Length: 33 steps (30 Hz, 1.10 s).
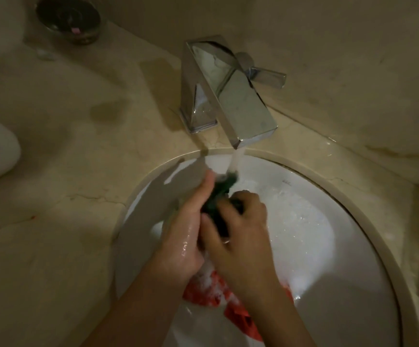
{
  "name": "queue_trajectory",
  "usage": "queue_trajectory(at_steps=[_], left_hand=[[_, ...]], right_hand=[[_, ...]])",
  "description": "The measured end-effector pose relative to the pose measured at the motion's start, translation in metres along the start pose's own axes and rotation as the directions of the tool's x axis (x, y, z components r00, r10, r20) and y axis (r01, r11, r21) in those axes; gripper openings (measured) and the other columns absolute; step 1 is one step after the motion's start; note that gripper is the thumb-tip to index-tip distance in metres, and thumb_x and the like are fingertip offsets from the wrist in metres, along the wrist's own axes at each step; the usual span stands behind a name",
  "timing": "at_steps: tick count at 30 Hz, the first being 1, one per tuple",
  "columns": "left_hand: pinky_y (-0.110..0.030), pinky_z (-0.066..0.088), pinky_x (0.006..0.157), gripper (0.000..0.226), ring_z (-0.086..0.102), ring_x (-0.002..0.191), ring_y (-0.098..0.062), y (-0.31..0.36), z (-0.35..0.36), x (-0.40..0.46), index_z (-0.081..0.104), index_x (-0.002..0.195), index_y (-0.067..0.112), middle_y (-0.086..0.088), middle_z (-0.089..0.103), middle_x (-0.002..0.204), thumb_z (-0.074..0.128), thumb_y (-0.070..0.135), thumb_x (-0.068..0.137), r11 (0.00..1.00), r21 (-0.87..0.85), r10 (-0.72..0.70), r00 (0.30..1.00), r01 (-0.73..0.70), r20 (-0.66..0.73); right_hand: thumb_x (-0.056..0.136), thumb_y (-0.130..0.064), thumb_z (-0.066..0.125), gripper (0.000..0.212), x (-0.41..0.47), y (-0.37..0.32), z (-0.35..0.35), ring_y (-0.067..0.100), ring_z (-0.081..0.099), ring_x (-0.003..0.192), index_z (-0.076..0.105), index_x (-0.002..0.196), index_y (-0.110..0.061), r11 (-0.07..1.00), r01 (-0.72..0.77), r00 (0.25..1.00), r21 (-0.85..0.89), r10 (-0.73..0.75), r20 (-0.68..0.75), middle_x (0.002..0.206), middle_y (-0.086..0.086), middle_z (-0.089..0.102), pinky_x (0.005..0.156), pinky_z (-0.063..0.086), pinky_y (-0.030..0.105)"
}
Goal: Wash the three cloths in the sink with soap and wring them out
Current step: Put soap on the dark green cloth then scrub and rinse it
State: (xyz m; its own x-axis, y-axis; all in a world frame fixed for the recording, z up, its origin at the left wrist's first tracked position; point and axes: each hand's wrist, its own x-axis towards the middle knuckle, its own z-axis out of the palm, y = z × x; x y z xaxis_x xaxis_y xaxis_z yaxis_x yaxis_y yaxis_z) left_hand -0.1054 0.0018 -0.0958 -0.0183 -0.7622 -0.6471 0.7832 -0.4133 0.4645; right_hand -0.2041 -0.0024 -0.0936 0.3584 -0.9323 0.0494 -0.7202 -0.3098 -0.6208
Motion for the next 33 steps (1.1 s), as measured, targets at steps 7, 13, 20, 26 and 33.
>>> queue_trajectory(at_steps=[7, 13, 20, 26, 33], left_hand=[[-0.036, 0.054, 0.08, 0.044, 0.069, 0.102, -0.027, -0.001, -0.002, 0.002, 0.062, 0.125, 0.007, -0.015, 0.07, 0.114, 0.055, 0.032, 0.089, 0.997, -0.073, 0.029, 1.0, -0.03, -0.011], [-0.032, 0.056, 0.07, 0.048, 0.072, 0.087, -0.021, 0.003, 0.003, 0.008, 0.067, 0.113, 0.01, -0.011, 0.074, 0.102, 0.036, 0.043, 0.101, 0.969, -0.242, 0.048, 0.999, -0.046, 0.005], [-0.034, 0.054, 0.079, 0.039, 0.071, 0.096, -0.019, 0.005, -0.001, 0.012, 0.066, 0.114, 0.015, -0.006, 0.073, 0.11, 0.043, 0.04, 0.095, 0.966, -0.202, 0.151, 0.986, -0.162, -0.07], [-0.043, 0.049, 0.098, 0.046, 0.064, 0.113, -0.028, 0.001, 0.003, 0.012, 0.059, 0.127, 0.009, -0.013, 0.067, 0.122, 0.056, 0.03, 0.086, 0.971, -0.199, 0.138, 0.99, -0.135, -0.002], [-0.034, 0.056, 0.086, 0.01, 0.069, 0.091, -0.015, -0.016, 0.026, 0.028, 0.066, 0.098, 0.026, 0.001, 0.072, 0.094, 0.061, 0.032, 0.092, 0.939, 0.271, 0.291, 0.908, -0.211, -0.302]], right_hand=[[0.092, -0.014, 0.051, 0.03, 0.013, 0.018, -0.034, 0.004, 0.057, 0.098, 0.073, 0.103, -0.032, 0.925, -0.058, 0.983, 0.376, -0.014, 0.184, 0.107, -0.022, 0.062, 0.081, 0.05, 0.016], [0.074, -0.049, 0.066, 0.045, 0.019, 0.025, -0.03, 0.002, 0.061, 0.099, 0.06, 0.114, -0.032, 0.703, -0.453, 0.892, 0.549, 0.362, 0.272, 0.112, -0.017, 0.061, 0.072, 0.053, 0.013], [0.089, 0.019, 0.036, 0.038, 0.022, 0.028, -0.029, 0.019, 0.065, 0.074, 0.051, 0.07, -0.01, 0.303, -0.353, 0.838, 0.885, 0.523, 0.155, 0.073, 0.002, 0.067, 0.061, 0.056, 0.025], [0.085, -0.031, 0.065, 0.017, 0.025, 0.025, -0.023, 0.012, 0.063, 0.082, 0.062, 0.094, -0.017, 0.243, -0.352, 0.835, 0.904, 0.517, 0.186, 0.089, -0.002, 0.065, 0.066, 0.054, 0.025], [0.088, -0.032, 0.067, 0.018, 0.035, 0.02, 0.004, 0.017, 0.067, 0.077, 0.057, 0.102, -0.026, 0.619, -0.405, 0.862, 0.673, 0.503, 0.056, 0.09, 0.0, 0.066, 0.054, 0.054, 0.029]])
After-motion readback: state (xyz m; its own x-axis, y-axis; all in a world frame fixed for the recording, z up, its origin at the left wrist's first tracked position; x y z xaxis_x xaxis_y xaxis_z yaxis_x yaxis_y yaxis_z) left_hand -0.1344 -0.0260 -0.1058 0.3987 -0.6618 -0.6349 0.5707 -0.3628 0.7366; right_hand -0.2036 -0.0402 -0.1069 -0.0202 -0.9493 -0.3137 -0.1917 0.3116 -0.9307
